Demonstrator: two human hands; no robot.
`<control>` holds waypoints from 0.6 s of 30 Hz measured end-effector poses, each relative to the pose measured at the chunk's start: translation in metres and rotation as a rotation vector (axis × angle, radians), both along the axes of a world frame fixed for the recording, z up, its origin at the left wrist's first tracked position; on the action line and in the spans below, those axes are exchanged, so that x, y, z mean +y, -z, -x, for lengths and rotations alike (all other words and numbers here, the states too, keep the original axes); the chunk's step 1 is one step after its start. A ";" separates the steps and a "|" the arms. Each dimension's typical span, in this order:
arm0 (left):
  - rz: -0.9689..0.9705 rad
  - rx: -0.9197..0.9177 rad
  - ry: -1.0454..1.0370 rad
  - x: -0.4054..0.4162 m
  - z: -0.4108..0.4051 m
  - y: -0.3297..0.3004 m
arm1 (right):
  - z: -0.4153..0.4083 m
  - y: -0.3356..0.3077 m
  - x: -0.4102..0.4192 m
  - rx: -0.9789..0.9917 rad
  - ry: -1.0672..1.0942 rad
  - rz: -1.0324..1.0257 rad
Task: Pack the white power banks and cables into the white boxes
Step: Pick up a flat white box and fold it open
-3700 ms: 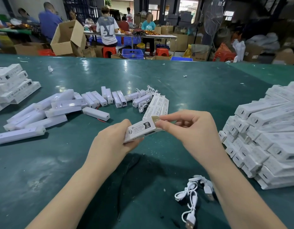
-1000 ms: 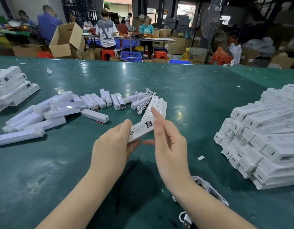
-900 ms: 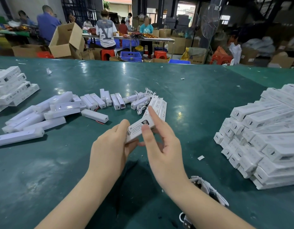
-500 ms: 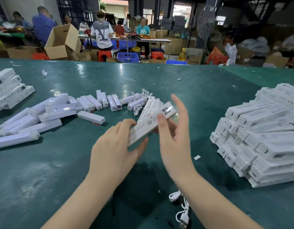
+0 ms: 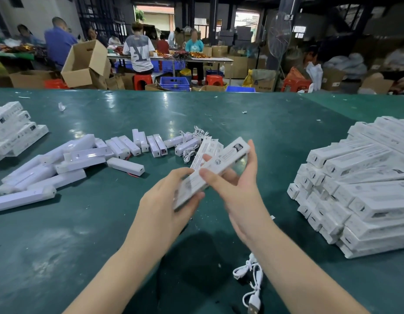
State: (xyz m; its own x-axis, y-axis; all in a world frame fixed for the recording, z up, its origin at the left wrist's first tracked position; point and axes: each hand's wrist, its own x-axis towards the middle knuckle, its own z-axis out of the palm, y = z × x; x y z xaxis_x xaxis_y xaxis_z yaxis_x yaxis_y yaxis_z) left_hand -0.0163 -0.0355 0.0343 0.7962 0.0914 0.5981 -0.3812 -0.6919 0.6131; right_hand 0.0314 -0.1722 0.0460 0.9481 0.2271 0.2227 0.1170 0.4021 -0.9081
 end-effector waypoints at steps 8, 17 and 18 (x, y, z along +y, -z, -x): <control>0.085 -0.226 0.212 -0.002 -0.002 0.007 | 0.014 -0.020 0.002 0.253 -0.130 -0.047; 0.185 -0.191 0.113 0.006 -0.006 0.010 | 0.038 -0.050 -0.078 0.430 0.275 -0.481; 0.175 -0.192 0.116 0.005 -0.007 0.011 | 0.039 -0.048 -0.089 0.436 0.287 -0.512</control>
